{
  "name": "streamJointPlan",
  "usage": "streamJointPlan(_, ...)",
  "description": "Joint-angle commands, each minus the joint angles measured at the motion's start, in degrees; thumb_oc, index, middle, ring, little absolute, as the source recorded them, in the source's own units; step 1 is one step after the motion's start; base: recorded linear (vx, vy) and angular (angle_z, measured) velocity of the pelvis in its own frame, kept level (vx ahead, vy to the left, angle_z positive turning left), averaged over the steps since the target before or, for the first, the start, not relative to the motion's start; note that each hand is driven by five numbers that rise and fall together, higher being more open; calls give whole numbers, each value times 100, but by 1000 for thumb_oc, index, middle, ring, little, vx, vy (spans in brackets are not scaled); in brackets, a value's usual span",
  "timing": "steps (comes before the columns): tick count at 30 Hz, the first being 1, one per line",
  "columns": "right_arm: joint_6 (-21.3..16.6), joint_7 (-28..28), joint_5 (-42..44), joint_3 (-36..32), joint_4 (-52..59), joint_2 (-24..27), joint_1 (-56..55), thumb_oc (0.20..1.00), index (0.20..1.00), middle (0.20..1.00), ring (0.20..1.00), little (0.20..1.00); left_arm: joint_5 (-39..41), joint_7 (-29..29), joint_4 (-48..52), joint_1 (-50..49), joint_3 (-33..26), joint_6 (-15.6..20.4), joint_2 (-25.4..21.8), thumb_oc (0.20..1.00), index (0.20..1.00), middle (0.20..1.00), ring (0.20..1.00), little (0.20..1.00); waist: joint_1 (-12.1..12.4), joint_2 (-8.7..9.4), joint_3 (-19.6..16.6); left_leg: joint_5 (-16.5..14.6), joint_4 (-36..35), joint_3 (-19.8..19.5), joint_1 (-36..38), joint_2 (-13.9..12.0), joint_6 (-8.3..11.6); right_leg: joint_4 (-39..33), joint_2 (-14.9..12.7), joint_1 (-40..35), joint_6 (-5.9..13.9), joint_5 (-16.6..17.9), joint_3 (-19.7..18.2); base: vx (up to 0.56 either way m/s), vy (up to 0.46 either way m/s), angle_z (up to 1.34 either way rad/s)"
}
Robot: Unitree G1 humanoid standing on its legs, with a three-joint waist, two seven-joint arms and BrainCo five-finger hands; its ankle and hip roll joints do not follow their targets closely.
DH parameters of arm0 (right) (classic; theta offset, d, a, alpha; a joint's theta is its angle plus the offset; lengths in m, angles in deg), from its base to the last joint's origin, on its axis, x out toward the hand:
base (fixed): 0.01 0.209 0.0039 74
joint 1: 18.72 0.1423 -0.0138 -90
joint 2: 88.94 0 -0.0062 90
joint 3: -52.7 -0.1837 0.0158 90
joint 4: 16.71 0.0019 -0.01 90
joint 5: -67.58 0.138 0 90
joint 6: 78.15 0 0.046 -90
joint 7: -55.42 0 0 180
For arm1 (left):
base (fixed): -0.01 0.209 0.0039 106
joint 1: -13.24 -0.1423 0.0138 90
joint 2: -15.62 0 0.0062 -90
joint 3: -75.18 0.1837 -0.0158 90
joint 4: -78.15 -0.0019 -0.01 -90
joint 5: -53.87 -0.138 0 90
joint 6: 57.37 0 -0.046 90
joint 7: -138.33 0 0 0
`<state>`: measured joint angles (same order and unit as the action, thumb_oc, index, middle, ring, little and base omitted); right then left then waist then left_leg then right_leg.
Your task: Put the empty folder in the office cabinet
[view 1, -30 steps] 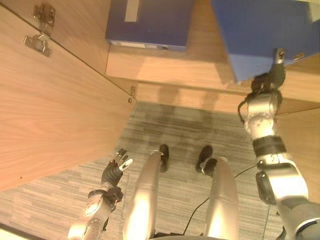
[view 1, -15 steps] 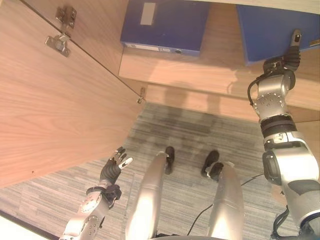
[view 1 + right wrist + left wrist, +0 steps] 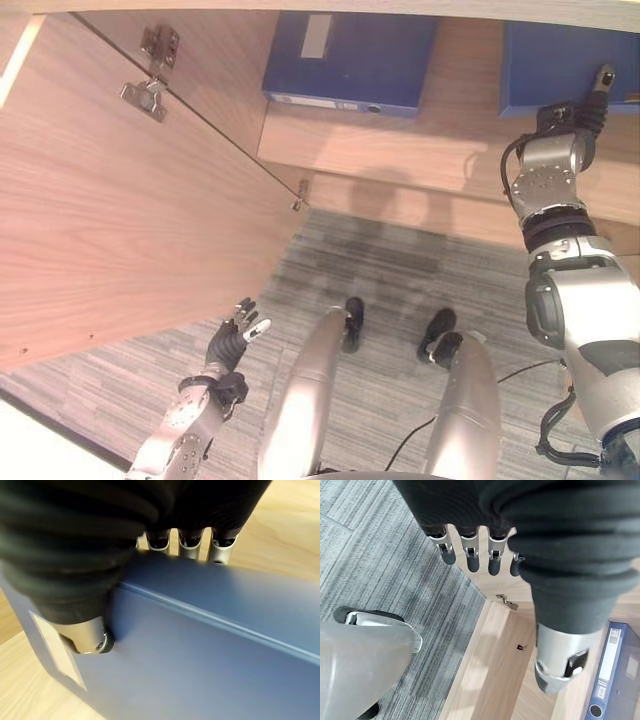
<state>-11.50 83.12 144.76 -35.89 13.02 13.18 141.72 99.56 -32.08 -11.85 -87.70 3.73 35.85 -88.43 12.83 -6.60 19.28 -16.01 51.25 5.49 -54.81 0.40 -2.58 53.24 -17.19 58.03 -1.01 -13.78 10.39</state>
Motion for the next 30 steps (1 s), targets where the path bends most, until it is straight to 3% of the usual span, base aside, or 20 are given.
streamJointPlan(1,-539,-121,-112,50,725,263,579,200,200,200,200,200,-207,22,224,127,167,304,-443,1000,1000,1000,1000,1000,94,-89,77,-95,-53,-101,-217,24,-25,160,-85,-589,66,-605,-209,4,-9,7)
streamJointPlan(16,-386,-97,-257,203,462,815,698,200,200,200,200,200,-126,-36,147,172,288,263,-531,1000,1000,1000,1000,1000,68,-162,72,-50,-57,-164,-365,12,21,240,-161,-487,127,-603,-142,8,-12,5)
streamJointPlan(30,-200,39,-143,159,-61,867,773,200,200,200,200,200,-115,48,248,157,289,245,-562,1000,1000,1000,1000,1000,43,-236,98,-34,-53,-146,-503,14,21,320,-184,-305,138,-591,-172,-3,-4,2)
